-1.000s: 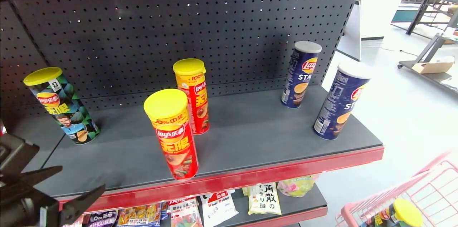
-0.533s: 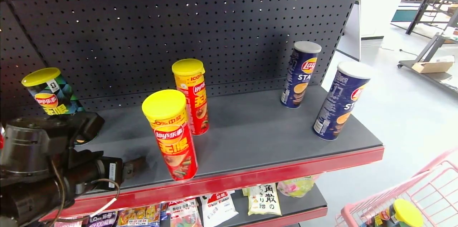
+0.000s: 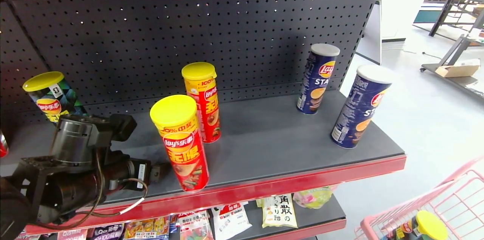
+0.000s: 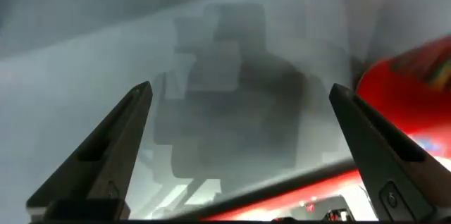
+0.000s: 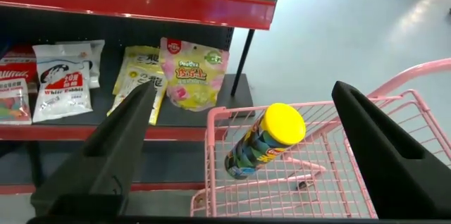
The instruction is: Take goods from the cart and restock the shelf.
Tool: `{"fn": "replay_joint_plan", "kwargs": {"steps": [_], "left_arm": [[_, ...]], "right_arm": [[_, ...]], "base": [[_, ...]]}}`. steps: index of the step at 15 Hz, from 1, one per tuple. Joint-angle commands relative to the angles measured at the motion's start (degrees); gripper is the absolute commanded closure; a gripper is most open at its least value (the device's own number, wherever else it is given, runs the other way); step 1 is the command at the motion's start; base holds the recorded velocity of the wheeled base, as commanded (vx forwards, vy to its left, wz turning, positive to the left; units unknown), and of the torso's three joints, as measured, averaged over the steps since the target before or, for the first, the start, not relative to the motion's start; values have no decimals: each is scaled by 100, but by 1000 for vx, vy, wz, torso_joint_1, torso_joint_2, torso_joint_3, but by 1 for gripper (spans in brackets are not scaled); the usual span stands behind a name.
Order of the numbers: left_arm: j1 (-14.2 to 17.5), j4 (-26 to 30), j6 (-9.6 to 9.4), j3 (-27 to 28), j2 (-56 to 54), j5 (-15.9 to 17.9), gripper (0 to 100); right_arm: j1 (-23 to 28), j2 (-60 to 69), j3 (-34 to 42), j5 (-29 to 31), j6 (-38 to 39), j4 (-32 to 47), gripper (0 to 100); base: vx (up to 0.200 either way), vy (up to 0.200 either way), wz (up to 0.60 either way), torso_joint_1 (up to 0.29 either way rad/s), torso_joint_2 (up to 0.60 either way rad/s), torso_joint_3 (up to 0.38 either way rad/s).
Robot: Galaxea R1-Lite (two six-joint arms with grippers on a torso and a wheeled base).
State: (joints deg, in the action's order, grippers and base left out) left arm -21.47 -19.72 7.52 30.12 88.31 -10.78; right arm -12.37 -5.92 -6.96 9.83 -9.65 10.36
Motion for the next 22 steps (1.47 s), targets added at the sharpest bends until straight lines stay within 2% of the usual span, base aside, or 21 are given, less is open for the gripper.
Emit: {"fn": "replay_joint_plan", "kwargs": {"steps": [1, 3, 11, 22], "left_arm": [[-94, 4, 4, 125, 169, 5, 0], [-209, -5, 4, 152, 204, 14, 0], [-235, -23, 4, 178, 292, 14, 0], [-402, -23, 30, 538, 556, 14, 0]], "right_arm": [[-2, -49, 2, 2, 7, 1, 0], [-2, -49, 2, 2, 34, 1, 0], [-2, -40, 2, 2, 43, 1, 0], [-2, -49, 2, 2, 69, 1, 0]], "base": [[0, 0, 0, 0, 0, 0], [0, 0, 0, 0, 0, 0], [0, 0, 0, 0, 0, 0], [0, 0, 0, 0, 0, 0]]}}
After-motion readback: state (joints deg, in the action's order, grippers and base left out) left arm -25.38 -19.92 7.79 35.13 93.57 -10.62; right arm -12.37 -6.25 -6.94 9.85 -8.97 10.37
